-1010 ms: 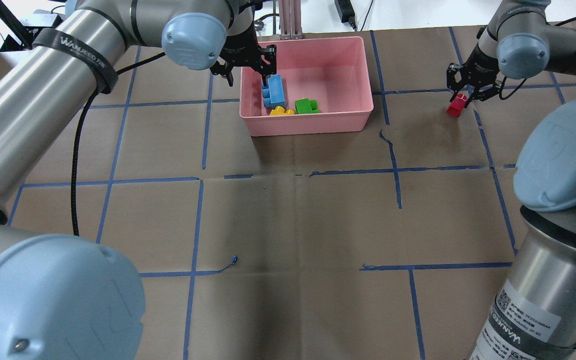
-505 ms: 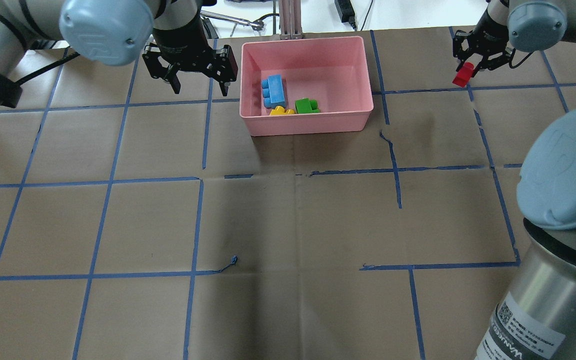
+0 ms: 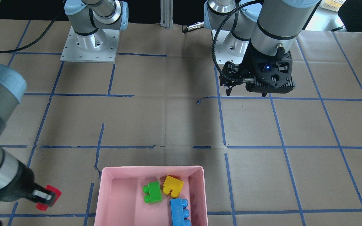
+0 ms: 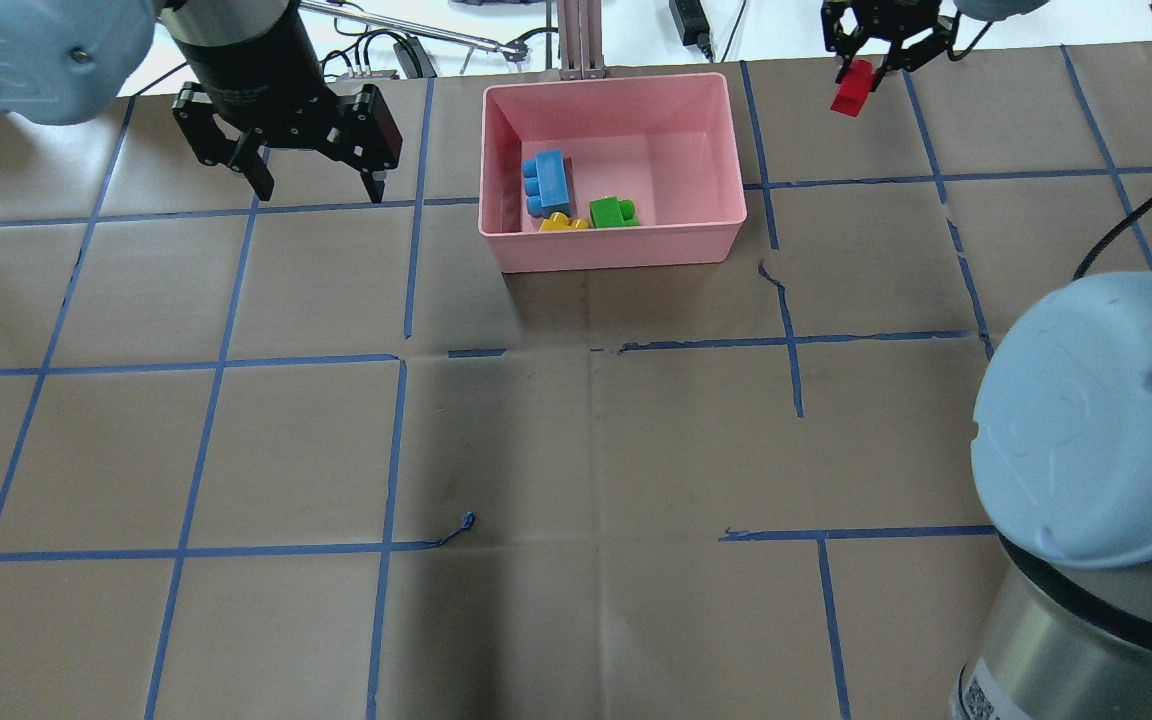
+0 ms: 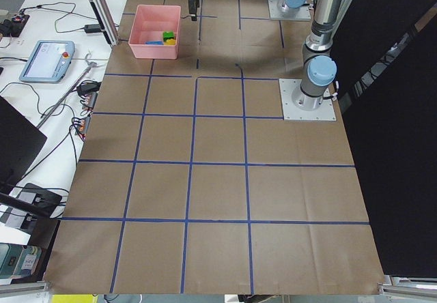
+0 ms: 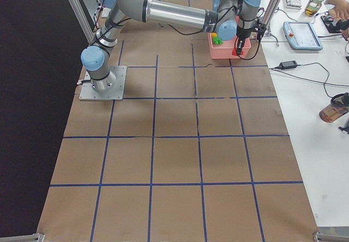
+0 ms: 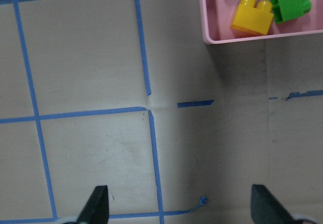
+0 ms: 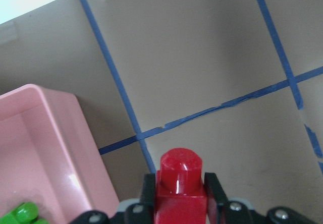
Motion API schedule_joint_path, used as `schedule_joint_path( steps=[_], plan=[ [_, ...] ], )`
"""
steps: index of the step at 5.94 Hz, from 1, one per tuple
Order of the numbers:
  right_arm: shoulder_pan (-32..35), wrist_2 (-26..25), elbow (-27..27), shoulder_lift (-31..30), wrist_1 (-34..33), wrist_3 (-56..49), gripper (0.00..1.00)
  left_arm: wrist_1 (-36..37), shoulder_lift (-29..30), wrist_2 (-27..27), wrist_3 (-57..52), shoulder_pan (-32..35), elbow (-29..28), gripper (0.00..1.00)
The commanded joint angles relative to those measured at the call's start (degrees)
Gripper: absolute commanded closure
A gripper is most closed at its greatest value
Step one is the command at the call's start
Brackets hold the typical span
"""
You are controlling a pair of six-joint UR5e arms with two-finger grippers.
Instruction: Put all blocks into box
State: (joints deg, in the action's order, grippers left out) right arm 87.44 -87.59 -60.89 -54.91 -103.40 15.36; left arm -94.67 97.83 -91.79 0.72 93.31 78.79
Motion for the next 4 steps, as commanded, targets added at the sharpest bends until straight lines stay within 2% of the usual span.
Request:
schedule_joint_path(
  steps=[1, 3, 4],
  plan=[
    [8.4, 3.3, 0.2, 0.7, 0.0, 5.3, 0.65, -2.2, -2.6, 1.2, -3.9, -1.8, 0.5, 0.0],
    [11.5, 5.2, 0.1, 5.5, -0.2, 7.8, 0.65, 1.5, -2.8, 1.5, 0.6, -1.6, 1.9, 0.01],
    [11.5, 5.3, 0.1, 6.5, -0.2, 7.7, 0.56, 2.4, -2.6, 1.4, 1.1, -1.5, 2.2, 0.01]
  ],
)
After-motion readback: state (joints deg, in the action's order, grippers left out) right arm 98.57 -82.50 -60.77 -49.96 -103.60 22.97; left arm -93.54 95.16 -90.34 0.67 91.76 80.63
